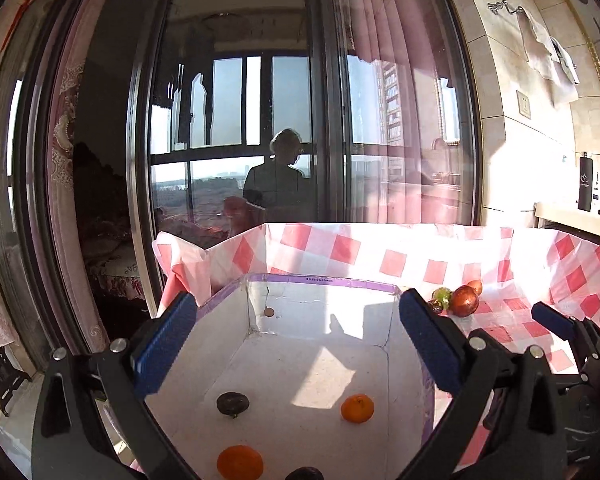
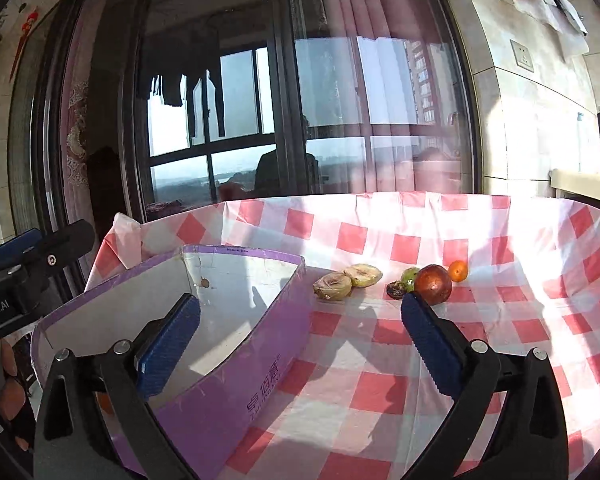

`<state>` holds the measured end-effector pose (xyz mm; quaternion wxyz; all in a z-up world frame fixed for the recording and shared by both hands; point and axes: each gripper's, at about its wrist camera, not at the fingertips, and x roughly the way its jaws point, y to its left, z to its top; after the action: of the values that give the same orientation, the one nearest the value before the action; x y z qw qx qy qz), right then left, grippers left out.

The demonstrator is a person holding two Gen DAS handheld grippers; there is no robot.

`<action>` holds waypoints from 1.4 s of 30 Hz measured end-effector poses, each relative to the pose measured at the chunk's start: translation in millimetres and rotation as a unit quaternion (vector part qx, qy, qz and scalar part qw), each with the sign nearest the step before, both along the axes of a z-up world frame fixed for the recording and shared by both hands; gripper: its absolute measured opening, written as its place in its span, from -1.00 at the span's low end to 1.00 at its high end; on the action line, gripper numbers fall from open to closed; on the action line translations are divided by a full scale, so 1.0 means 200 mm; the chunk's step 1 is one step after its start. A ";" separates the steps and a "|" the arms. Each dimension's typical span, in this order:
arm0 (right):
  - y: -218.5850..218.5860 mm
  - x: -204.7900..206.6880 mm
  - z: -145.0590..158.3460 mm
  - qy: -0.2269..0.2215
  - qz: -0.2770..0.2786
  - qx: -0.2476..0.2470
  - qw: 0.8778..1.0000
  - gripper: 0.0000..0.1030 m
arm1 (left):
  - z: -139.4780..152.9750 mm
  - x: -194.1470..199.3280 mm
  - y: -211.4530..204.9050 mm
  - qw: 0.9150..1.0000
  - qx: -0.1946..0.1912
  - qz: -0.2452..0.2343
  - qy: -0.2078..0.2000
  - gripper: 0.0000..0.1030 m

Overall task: Organize fruits
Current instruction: 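Withdraw both tools from the box back over the tablecloth, then grasp the red pomegranate with the right gripper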

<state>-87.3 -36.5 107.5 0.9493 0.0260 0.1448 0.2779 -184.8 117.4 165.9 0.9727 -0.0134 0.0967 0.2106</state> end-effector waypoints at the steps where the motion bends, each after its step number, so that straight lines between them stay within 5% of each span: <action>1: -0.08 0.03 -0.02 0.008 -0.018 0.004 1.000 0.90 | 0.02 0.02 -0.07 1.000 -0.001 -0.018 -0.013 0.96; 7: -0.52 0.27 -0.24 0.083 -0.126 0.014 0.988 0.90 | -0.02 0.19 -0.48 0.988 -0.007 -0.149 -0.034 0.96; 13: -0.92 0.40 -0.40 0.169 -0.199 0.099 0.960 0.90 | -0.32 0.62 -0.75 0.963 -0.051 -0.245 0.101 0.96; 16: -1.00 0.46 -0.42 0.179 -0.215 0.100 0.955 0.90 | -0.49 0.82 -0.74 0.952 -0.092 -0.241 0.163 0.96; 19: -1.02 0.53 -0.44 0.193 -0.217 0.091 0.953 0.90 | -0.62 0.99 -0.68 0.955 -0.092 -0.207 0.192 0.96; 23: -0.92 0.68 -0.46 0.220 -0.187 0.057 0.956 0.90 | -0.72 1.12 -0.52 0.945 -0.153 -0.166 0.236 0.96; 27: -0.72 0.88 -0.46 0.221 -0.152 -0.008 0.963 0.90 | -0.75 1.11 -0.38 0.934 -0.225 -0.166 0.221 0.96; 33: -0.34 1.23 -0.50 0.236 -0.074 -0.086 0.965 0.90 | -0.79 1.16 -0.40 0.921 -0.233 -0.179 0.254 0.96; 42: 0.06 1.63 -0.58 0.268 -0.045 -0.189 0.944 0.90 | -0.80 1.18 -0.42 0.922 -0.222 -0.173 0.267 0.96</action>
<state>237.7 -25.2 -9.1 0.8742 -0.0735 0.4428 0.1852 51.4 33.3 5.2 0.9041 -0.1557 0.3978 0.0084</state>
